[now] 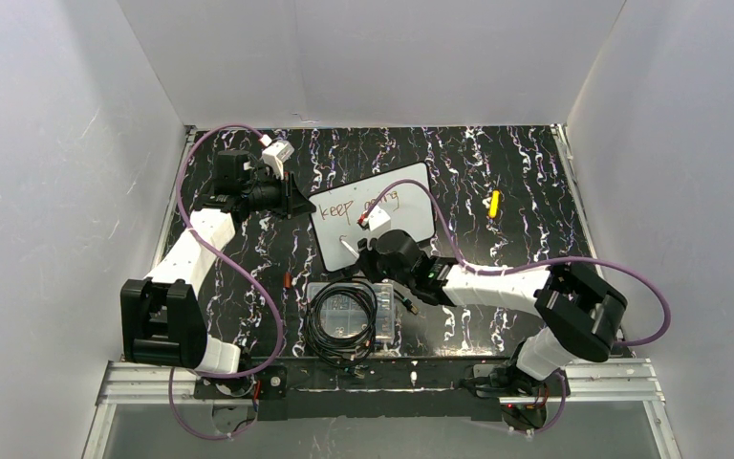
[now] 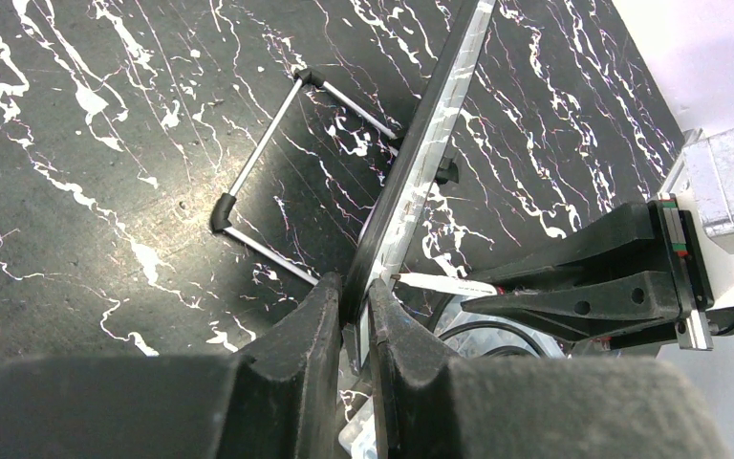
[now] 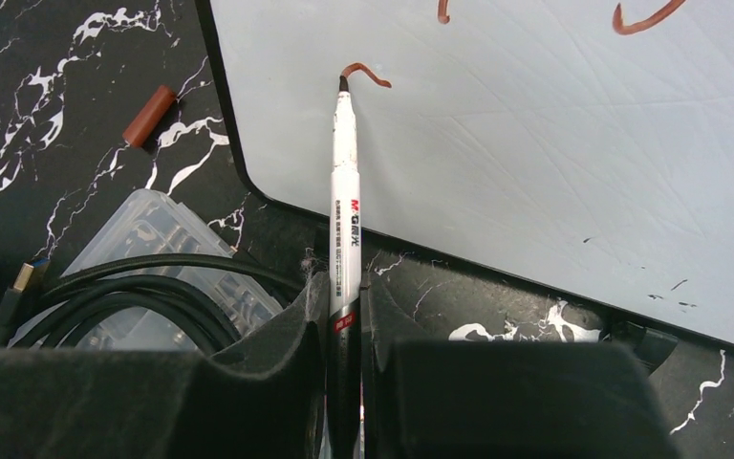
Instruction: Write a sentence on the whiteboard
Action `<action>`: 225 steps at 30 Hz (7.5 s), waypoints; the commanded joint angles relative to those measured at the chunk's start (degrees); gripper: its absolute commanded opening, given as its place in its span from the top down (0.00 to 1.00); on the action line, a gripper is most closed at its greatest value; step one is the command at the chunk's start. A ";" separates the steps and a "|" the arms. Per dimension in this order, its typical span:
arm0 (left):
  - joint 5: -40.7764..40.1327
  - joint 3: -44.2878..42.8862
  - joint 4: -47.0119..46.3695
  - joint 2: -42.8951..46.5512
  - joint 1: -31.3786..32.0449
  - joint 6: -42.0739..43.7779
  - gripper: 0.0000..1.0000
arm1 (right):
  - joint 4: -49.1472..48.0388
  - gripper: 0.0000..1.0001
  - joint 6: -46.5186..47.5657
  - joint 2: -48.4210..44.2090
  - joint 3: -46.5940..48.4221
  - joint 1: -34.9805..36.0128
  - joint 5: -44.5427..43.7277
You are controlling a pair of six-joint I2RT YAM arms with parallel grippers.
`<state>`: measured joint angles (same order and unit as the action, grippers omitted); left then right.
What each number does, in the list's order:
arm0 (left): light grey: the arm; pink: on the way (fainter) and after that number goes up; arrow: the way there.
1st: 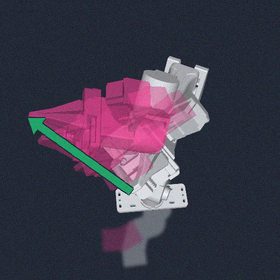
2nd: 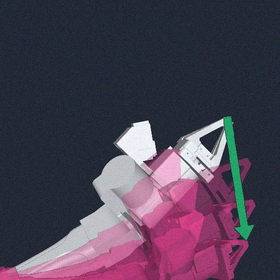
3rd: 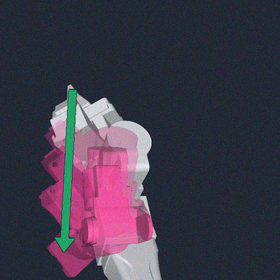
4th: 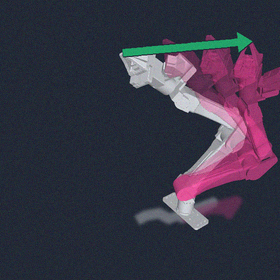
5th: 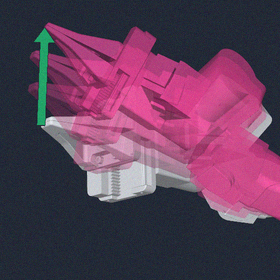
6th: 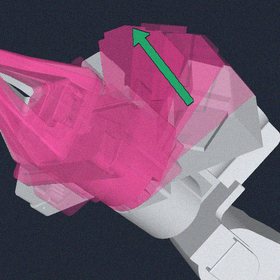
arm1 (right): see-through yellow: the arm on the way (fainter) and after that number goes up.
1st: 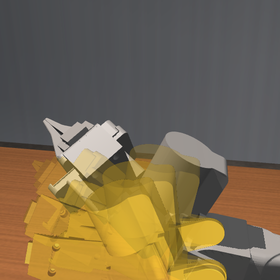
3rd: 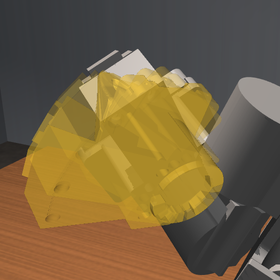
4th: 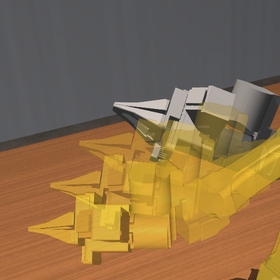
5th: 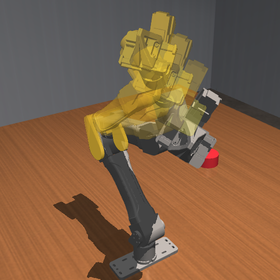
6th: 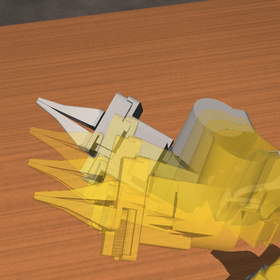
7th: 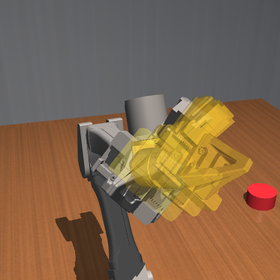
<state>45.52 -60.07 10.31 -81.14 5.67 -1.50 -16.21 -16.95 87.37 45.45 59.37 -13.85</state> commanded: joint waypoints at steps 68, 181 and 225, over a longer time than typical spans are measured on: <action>0.98 -2.41 -1.08 1.11 -0.46 0.04 1.00 | 2.44 0.99 1.10 -0.20 1.09 1.38 -8.64; 1.20 -2.35 -1.34 1.71 -0.49 -0.31 1.00 | 9.12 0.99 -0.74 0.08 2.89 0.13 -13.85; 1.15 -2.27 -1.34 1.86 -0.49 -0.34 1.00 | 6.89 0.99 -1.27 0.16 2.38 0.13 -13.25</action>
<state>46.00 -60.07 9.74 -81.14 5.67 -2.00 -5.48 -19.05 88.55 46.61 59.96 -23.90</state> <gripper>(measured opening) 0.127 0.214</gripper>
